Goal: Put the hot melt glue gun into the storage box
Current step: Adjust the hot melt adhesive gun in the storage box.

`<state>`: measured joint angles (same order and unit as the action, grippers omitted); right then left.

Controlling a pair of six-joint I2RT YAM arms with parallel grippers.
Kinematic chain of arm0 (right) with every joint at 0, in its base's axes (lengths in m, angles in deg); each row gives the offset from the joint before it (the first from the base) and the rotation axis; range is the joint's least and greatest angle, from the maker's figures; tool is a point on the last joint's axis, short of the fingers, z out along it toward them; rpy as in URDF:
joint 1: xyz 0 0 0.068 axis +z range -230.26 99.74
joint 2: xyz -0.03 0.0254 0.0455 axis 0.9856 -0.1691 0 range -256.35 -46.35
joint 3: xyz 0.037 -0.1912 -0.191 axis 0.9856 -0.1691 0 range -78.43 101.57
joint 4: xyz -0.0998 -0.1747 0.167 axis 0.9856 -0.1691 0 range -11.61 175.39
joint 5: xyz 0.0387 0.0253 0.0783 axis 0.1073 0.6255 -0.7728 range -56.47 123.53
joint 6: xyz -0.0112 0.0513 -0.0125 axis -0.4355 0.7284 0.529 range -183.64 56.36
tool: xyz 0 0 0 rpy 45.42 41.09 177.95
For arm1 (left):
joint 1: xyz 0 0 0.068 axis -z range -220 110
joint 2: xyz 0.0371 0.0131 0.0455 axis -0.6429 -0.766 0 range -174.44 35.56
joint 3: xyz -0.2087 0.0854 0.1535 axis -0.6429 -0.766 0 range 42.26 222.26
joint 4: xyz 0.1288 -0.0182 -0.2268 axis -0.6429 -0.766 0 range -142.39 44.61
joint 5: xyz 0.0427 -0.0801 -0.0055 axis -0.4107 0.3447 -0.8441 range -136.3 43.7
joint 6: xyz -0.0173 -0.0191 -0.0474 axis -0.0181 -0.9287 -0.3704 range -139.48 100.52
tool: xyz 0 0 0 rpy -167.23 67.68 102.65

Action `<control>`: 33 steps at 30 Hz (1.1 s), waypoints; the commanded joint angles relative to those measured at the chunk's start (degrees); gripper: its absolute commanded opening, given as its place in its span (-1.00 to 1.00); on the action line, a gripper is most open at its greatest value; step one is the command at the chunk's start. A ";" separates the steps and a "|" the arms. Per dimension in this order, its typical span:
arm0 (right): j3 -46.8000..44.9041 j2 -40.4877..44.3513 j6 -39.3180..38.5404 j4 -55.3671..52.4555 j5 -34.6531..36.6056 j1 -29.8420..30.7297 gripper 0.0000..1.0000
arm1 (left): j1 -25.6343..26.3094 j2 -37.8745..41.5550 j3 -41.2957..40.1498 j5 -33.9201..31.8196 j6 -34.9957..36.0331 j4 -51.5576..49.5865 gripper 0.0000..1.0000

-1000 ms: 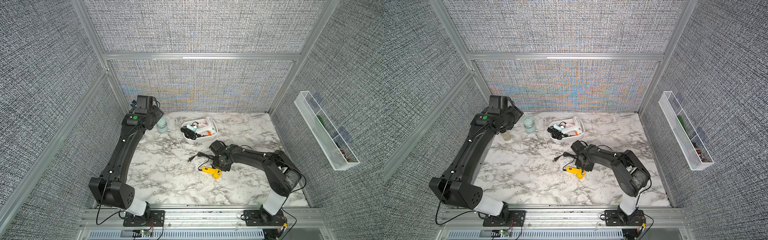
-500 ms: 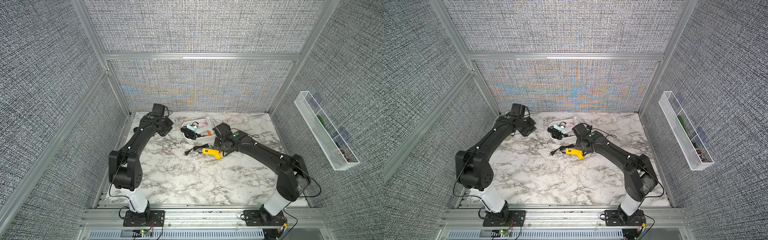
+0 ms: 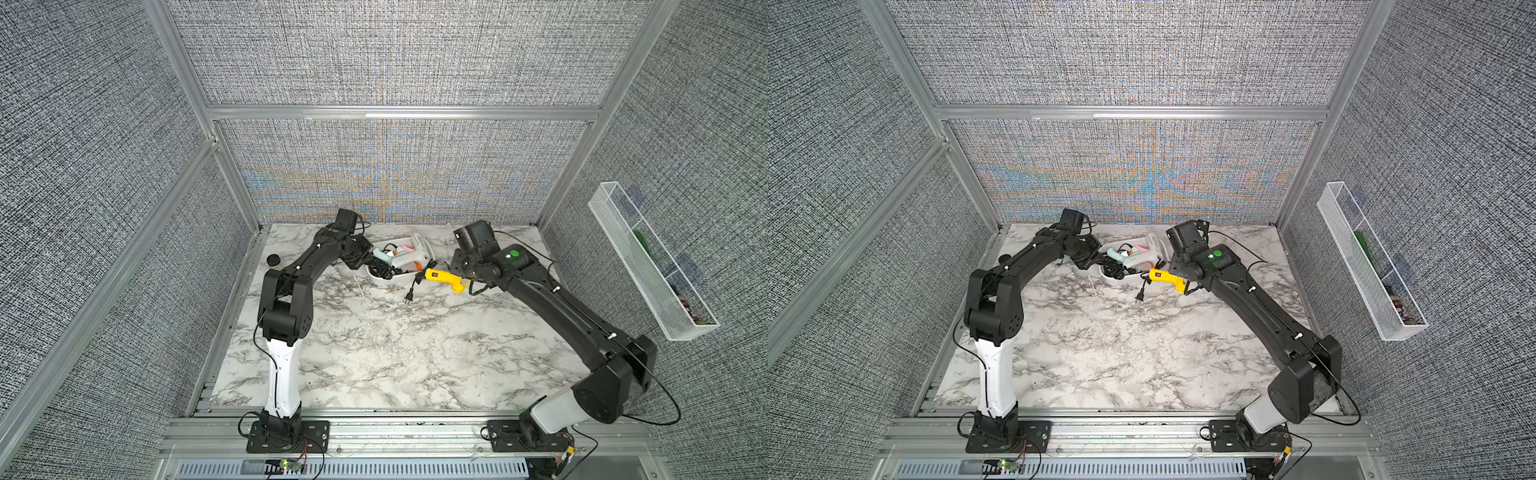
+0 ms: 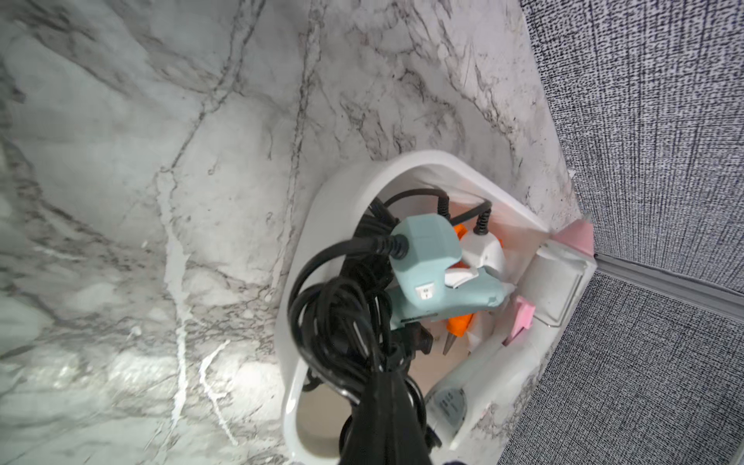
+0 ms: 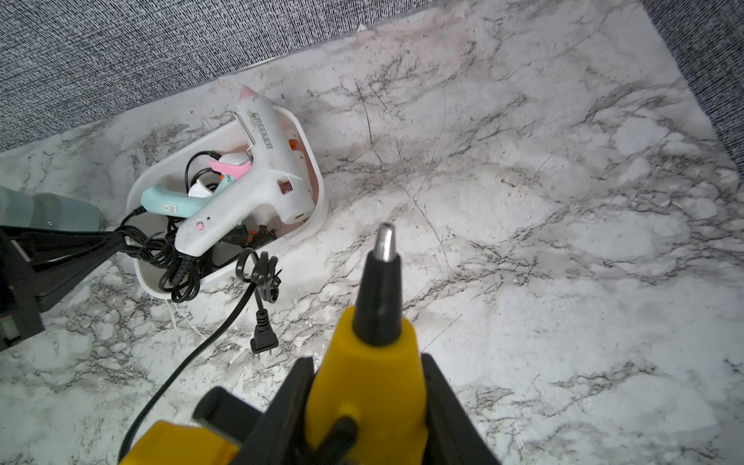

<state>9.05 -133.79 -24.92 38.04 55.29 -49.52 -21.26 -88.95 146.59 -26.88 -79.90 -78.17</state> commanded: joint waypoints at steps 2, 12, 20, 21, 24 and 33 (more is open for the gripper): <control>1.28 0.34 -1.10 -0.54 1.75 -0.07 -0.71 | 0.76 -4.49 3.85 -0.43 0.10 -1.71 -1.00; 4.69 2.29 -2.74 -0.34 3.00 -0.07 -0.71 | 3.04 -9.34 4.20 0.26 0.06 -3.29 -1.00; 8.95 2.58 -6.25 0.85 3.55 -0.06 -0.71 | 2.93 -2.37 7.24 -4.26 2.46 -4.43 -0.59; 9.31 2.48 -6.49 0.94 3.51 -0.06 -0.71 | 2.86 -1.14 8.03 -4.94 2.87 -4.64 -0.41; 10.20 2.08 -6.84 1.03 3.17 -0.07 -0.71 | 2.79 2.28 11.17 -7.19 4.48 -6.32 -0.09; 10.26 2.07 -7.14 1.43 2.76 -0.01 -0.71 | 2.86 -0.39 15.22 -11.51 9.35 -19.61 -1.00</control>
<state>18.97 -132.08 -32.05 37.43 57.96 -49.52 -18.44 -88.19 162.44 -35.82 -73.19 -90.65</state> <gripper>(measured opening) 0.403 0.063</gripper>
